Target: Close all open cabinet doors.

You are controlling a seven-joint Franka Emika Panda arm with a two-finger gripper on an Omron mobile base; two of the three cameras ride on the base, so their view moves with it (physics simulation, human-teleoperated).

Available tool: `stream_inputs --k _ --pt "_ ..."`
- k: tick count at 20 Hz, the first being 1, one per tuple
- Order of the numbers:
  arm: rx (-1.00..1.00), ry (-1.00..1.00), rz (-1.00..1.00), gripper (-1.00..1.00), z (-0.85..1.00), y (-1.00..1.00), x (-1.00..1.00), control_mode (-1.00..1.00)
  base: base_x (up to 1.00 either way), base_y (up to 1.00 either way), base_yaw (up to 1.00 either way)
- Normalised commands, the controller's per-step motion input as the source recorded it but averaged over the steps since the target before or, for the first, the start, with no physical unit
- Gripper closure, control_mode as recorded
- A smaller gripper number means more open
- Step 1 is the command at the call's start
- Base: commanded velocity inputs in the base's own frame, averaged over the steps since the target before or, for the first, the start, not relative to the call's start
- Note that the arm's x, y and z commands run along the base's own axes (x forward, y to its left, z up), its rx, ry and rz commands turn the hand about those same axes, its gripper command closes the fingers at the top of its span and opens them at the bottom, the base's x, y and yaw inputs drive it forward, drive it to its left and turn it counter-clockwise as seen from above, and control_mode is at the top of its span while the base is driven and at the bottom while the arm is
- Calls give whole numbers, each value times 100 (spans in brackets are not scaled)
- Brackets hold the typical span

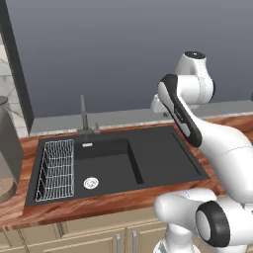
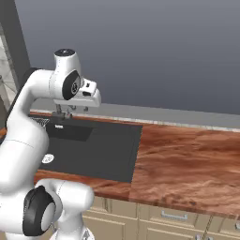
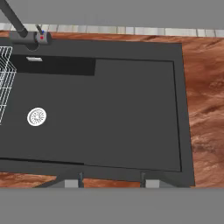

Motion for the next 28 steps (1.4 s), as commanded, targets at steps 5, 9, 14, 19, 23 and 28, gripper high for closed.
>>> stream_inputs --k 5,9,14,19,23,28 --pt "0 0 0 -100 0 0 0 100 -34 25 0" --pt "0 0 0 -100 0 0 0 100 -58 75 0" --pt "0 0 0 -100 0 0 0 100 -49 99 1" --pt "0 0 0 -100 0 0 0 100 -54 100 3" --pt "0 0 0 -100 0 0 0 100 -64 100 5" --pt "0 0 0 -100 0 0 0 100 -68 98 5"
